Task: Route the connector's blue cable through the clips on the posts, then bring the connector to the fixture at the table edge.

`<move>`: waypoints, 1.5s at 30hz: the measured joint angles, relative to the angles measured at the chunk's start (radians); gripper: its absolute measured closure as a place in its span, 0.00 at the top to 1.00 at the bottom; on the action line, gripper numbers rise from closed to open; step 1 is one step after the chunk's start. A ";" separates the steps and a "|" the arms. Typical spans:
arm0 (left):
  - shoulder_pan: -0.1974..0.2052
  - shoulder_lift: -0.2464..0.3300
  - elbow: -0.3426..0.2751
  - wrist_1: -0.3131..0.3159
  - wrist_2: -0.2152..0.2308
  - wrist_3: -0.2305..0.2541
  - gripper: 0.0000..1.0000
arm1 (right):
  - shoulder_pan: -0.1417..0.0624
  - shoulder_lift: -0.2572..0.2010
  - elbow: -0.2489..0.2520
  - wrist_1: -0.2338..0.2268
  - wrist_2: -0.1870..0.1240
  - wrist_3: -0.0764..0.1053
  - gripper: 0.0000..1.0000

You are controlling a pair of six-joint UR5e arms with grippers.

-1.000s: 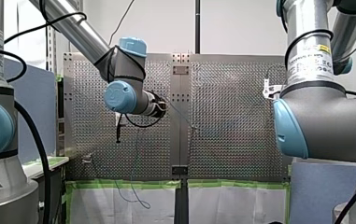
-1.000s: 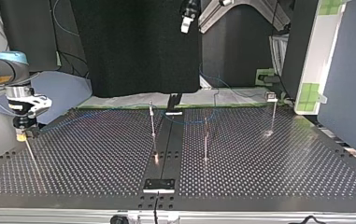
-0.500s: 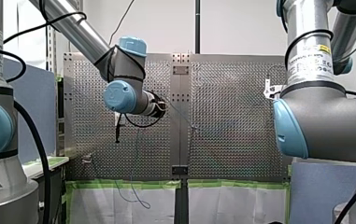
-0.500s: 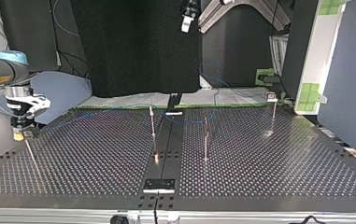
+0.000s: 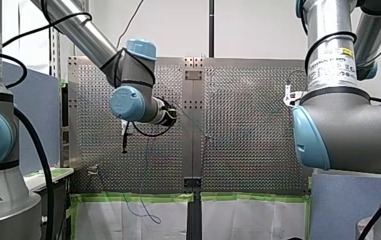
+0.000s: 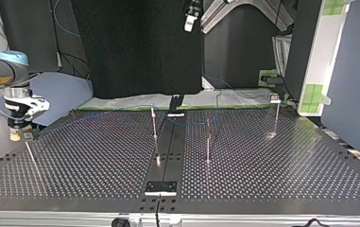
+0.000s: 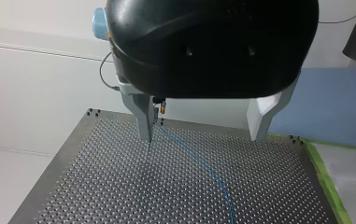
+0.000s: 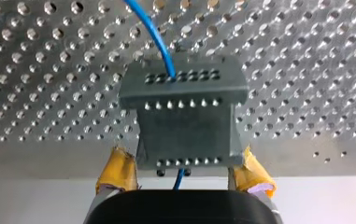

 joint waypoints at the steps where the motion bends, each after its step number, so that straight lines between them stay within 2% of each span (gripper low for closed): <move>1: 0.000 0.002 -0.002 0.000 0.000 0.000 1.00 | 0.000 0.000 0.000 0.002 0.006 0.000 1.00; 9: 0.000 0.027 -0.014 0.001 0.000 -0.001 1.00 | 0.000 -0.002 0.002 0.046 0.070 -0.002 1.00; 13: 0.000 0.031 -0.016 0.001 0.000 -0.001 1.00 | 0.000 -0.016 0.012 0.054 0.105 0.000 1.00; 19: 0.000 0.031 -0.017 0.001 -0.001 -0.001 1.00 | 0.005 -0.059 0.053 0.023 0.155 0.018 1.00; 26: -0.001 0.032 -0.017 0.001 -0.001 -0.001 1.00 | 0.021 -0.115 0.109 -0.024 0.212 0.018 1.00; 32: -0.001 0.032 -0.017 0.002 -0.001 0.000 1.00 | 0.049 -0.160 0.154 -0.054 0.238 0.001 1.00; 35: -0.001 0.032 -0.017 0.003 -0.001 0.000 1.00 | 0.071 -0.171 0.175 -0.058 0.246 -0.008 1.00; 38: -0.001 0.032 -0.017 0.003 0.000 -0.001 1.00 | 0.098 -0.174 0.189 -0.062 0.266 -0.016 1.00; 45: 0.010 0.032 -0.017 0.030 -0.018 -0.026 1.00 | 0.166 -0.176 0.197 -0.064 0.331 -0.051 1.00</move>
